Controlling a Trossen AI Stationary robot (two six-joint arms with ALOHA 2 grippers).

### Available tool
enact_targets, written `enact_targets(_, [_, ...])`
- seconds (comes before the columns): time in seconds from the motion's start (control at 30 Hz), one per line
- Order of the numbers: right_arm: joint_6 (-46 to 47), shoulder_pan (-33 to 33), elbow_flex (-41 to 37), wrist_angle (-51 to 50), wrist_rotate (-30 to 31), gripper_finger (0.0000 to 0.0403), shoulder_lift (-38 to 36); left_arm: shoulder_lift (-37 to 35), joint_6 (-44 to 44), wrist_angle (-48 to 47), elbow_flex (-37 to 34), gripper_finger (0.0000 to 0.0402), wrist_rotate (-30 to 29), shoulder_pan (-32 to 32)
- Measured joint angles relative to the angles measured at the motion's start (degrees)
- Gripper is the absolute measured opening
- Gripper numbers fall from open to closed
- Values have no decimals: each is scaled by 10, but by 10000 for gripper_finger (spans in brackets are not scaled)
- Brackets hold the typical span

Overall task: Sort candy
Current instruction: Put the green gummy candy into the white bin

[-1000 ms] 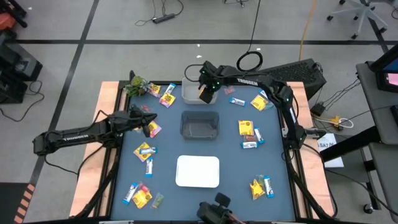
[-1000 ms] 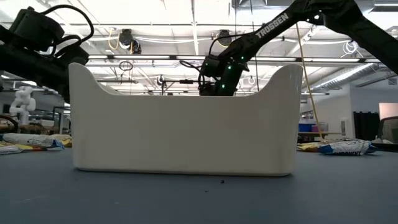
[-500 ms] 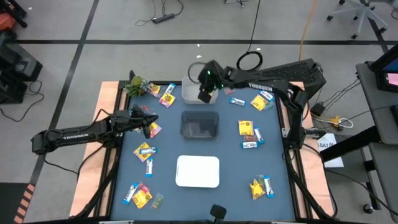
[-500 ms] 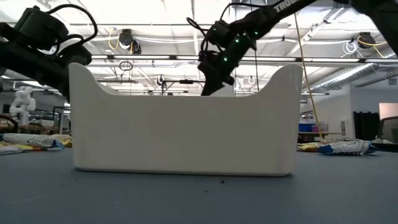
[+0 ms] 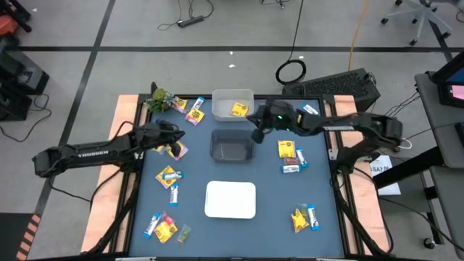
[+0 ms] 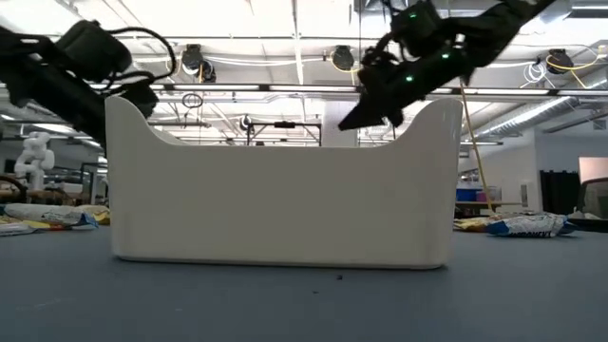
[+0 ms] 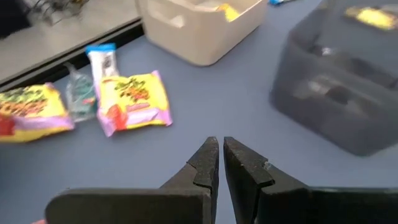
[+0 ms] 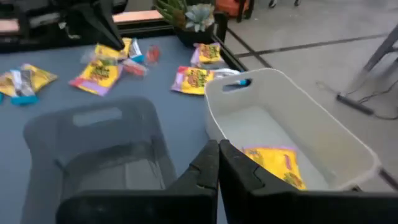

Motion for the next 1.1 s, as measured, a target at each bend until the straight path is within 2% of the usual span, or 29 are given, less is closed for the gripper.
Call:
enact_targets(0.2, [-41, -8, -41, -1, -1, 0, -54, 94, -1, -25, 53, 28, 21, 69])
enact_targets(0.4, [-57, -19, -42, -6, -35, 0, -57, 188, 18, -34, 115, 4, 122, 136])
enact_targets(0.47, [-56, -14, -42, -9, -35, 0, -57, 212, 38, -37, 130, 5, 131, 146])
enact_targets(0.57, [-58, -4, -42, -19, -32, 0, -57, 243, 76, -41, 150, 6, 130, 157])
enact_targets(0.77, [-66, 8, -42, -18, -32, 0, -57, 301, 103, -41, 198, 12, 85, 182])
enact_targets(1.1, [-56, 8, -42, -16, -32, 0, -57, 409, 124, -46, 264, 95, 47, 225])
